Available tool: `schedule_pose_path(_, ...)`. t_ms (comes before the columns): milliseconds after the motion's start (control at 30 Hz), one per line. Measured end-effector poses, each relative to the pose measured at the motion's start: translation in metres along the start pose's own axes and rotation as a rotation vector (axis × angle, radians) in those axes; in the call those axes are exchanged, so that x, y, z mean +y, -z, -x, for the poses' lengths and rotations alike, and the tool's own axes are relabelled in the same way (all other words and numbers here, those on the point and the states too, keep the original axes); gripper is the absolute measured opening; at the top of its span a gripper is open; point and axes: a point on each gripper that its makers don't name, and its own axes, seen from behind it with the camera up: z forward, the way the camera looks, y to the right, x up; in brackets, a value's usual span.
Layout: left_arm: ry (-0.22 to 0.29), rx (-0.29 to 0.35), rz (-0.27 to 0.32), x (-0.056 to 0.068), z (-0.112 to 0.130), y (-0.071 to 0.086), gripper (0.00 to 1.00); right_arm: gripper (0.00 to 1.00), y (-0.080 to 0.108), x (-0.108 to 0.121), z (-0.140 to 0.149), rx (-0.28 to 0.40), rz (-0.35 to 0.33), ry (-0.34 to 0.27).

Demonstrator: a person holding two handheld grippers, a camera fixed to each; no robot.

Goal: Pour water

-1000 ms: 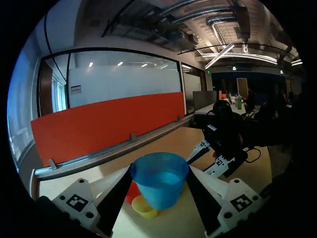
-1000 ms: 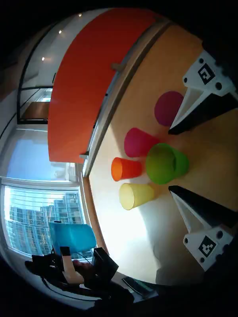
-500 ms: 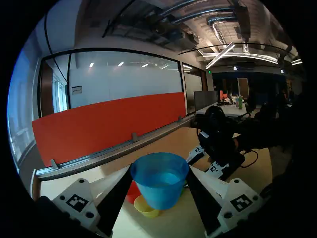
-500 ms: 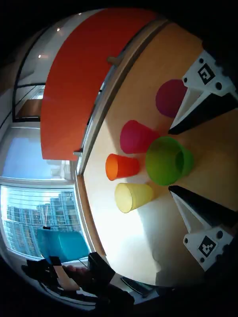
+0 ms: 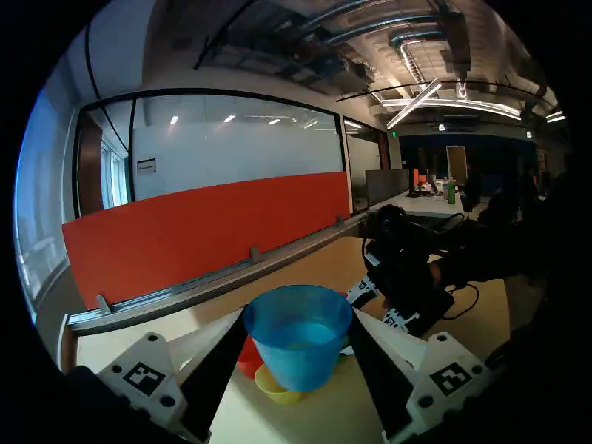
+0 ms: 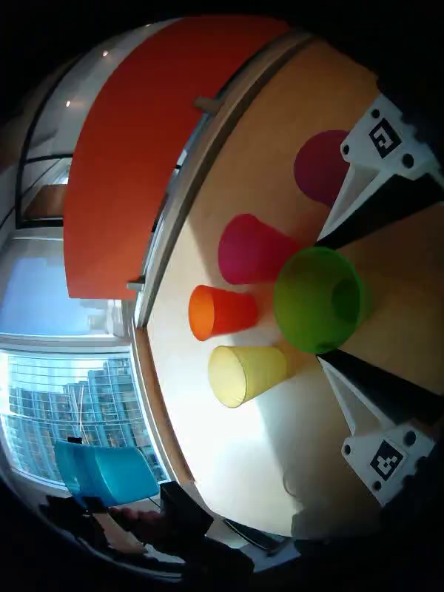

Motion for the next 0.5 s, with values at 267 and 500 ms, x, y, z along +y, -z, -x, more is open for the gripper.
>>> schedule_pose_path(267,0.000,0.000,-0.002,-0.0014,0.0007,0.0013,0.89,0.91,-0.0037,0.0011,0.0016,-0.003,0.012,-0.004)
schedule_pose_path(500,-0.006,-0.003,-0.005,-0.0020,0.0019,0.0015,0.89,0.91,0.0007,-0.0009,0.0006,0.010,0.013,-0.006)
